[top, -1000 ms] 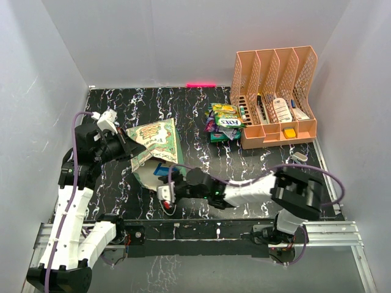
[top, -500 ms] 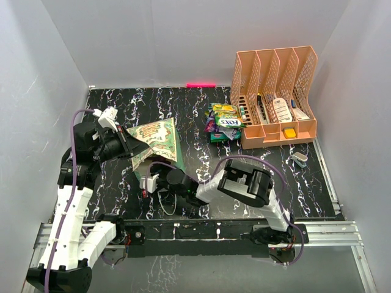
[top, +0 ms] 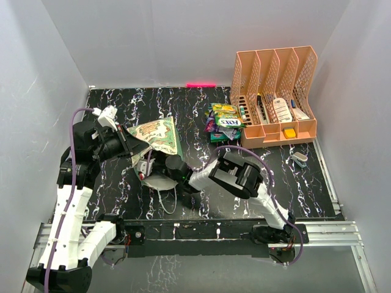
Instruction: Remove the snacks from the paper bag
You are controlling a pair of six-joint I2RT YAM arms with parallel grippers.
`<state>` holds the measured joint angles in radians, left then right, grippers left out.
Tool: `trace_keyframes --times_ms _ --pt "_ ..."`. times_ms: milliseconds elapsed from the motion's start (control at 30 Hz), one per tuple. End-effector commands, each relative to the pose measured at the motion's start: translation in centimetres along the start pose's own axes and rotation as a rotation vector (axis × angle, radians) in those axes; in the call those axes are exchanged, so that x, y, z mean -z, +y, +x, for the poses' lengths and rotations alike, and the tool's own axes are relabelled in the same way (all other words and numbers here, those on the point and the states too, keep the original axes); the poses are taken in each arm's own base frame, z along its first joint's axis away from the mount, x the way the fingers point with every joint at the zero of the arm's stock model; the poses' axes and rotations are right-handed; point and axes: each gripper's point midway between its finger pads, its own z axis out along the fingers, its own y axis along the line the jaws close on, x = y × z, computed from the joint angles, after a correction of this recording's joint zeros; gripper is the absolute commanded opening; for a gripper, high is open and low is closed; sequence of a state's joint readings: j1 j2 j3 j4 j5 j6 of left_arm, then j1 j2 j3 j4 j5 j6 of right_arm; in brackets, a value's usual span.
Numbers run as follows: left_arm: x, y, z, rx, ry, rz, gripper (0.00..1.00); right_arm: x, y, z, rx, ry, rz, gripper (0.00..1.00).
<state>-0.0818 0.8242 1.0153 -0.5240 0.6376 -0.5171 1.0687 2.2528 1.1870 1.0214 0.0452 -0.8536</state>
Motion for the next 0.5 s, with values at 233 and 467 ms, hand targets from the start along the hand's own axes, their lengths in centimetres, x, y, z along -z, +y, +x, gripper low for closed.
trace_keyframes --times_ms 233,467 --pt "0.6 -1.6 -0.9 -0.030 -0.012 0.039 0.00 -3.6 -2.2 1.5 -0.050 -0.020 0.078 0.69" --pt "0.8 -0.3 -0.9 -0.030 -0.027 -0.038 0.00 -3.6 -3.3 1.9 -0.063 0.022 0.069 0.23"
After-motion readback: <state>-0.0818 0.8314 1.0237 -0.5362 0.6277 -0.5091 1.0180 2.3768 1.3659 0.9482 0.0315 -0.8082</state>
